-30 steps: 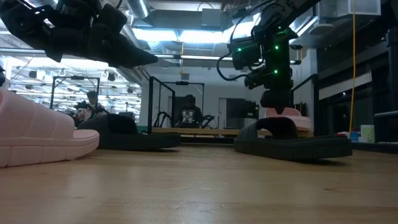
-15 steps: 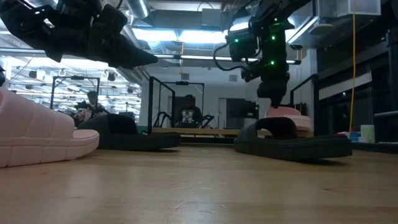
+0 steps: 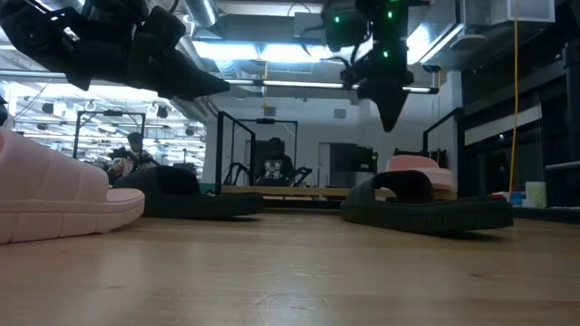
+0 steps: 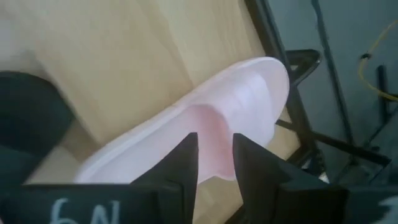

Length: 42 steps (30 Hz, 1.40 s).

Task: Pick and place slides into the shelf
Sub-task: Put the pink slide on the shelf

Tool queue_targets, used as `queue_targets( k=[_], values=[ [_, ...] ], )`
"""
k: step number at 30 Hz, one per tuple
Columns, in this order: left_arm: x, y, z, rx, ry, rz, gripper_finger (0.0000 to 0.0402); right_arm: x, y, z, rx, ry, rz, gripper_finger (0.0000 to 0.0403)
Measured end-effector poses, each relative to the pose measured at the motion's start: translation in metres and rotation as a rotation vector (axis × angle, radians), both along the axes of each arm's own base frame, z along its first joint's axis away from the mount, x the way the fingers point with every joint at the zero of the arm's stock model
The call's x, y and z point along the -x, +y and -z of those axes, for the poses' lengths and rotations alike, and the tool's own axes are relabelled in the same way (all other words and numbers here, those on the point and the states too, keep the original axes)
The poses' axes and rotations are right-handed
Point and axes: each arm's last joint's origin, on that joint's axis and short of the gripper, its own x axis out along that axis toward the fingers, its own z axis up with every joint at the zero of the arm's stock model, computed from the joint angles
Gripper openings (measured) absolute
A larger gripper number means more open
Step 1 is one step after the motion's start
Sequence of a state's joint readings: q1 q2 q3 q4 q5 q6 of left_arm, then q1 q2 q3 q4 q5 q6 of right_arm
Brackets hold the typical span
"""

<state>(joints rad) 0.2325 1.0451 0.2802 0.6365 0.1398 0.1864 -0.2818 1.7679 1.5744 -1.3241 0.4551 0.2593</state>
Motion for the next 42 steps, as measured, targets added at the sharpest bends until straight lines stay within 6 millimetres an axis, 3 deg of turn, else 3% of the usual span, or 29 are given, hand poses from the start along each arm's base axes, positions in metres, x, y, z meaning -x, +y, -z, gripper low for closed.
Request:
queue_targets(
  k=[3,8,18,21,30,42],
  values=[
    [0.0,0.0,0.0,0.0,0.0,0.0,0.0,-0.003,0.008,-0.012,-0.007,-0.027,-0.002,0.0085],
    [0.0,0.0,0.0,0.0,0.001,0.0,0.0,-0.005,0.026,-0.024,0.019,-0.047,-0.061,0.001],
    [0.0,-0.001,0.004,0.038,0.04,0.038,0.0,-0.001,0.087,-0.042,0.181,-0.187,-0.123,0.0004],
    [0.0,-0.004,0.004,0.052,0.041,0.1,0.0,0.005,0.109,-0.033,0.204,-0.252,-0.148,0.0004],
    [-0.001,-0.015,0.005,0.052,0.055,0.189,0.0,0.025,0.16,0.027,0.149,-0.568,-0.255,0.0002],
    [-0.003,-0.024,0.001,0.04,0.012,0.238,0.0,0.049,0.176,0.082,0.212,-0.806,-0.461,0.0002]
  ],
)
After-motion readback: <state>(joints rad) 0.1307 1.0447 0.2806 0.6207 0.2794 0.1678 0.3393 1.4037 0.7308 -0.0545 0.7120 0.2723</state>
